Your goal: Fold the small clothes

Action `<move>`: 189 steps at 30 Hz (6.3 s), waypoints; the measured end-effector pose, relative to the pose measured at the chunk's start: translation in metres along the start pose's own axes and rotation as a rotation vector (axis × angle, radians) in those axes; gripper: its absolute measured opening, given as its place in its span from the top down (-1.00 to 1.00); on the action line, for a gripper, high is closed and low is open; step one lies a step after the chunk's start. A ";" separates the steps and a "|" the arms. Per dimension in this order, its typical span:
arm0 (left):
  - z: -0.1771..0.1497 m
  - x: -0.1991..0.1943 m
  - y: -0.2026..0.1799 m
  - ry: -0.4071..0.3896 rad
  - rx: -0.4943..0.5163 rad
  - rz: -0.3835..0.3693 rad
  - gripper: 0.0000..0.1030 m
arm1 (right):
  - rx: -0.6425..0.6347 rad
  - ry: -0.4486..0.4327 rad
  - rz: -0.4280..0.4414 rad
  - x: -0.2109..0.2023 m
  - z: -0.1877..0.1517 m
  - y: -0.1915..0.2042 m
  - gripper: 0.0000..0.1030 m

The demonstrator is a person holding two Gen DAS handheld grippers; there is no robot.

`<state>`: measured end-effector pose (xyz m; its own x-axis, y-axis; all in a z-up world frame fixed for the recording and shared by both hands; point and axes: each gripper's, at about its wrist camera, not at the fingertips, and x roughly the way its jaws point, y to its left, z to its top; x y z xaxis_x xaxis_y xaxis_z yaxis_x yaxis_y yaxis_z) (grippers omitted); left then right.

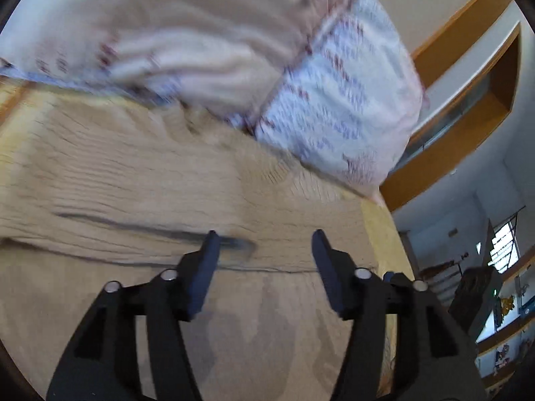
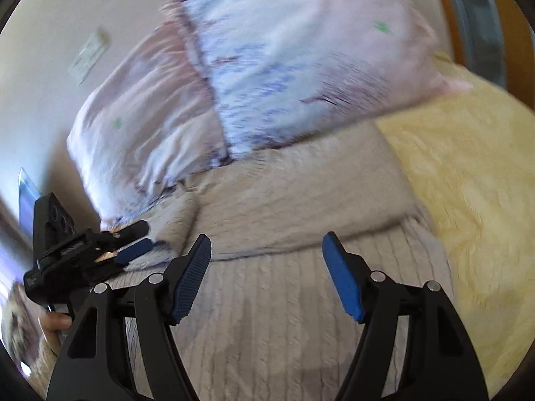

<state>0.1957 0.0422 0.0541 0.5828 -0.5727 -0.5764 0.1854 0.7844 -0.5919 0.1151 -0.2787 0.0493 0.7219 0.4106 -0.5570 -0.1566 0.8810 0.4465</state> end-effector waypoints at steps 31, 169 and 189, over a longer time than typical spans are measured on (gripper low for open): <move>-0.010 -0.050 0.125 -0.034 -0.235 0.156 0.31 | -0.385 0.091 0.121 0.137 0.004 0.156 0.91; 0.055 -0.072 0.077 -0.119 0.016 0.111 0.88 | -0.005 -0.162 -0.081 0.004 0.045 -0.072 0.86; 0.081 -0.045 0.121 -0.167 -0.237 0.034 -0.03 | 0.268 -0.140 0.010 0.040 0.090 -0.093 -0.06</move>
<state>0.2560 0.1821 0.0542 0.7117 -0.4845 -0.5087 -0.0148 0.7136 -0.7004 0.2193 -0.3653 0.0488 0.8101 0.3665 -0.4577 0.0053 0.7760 0.6308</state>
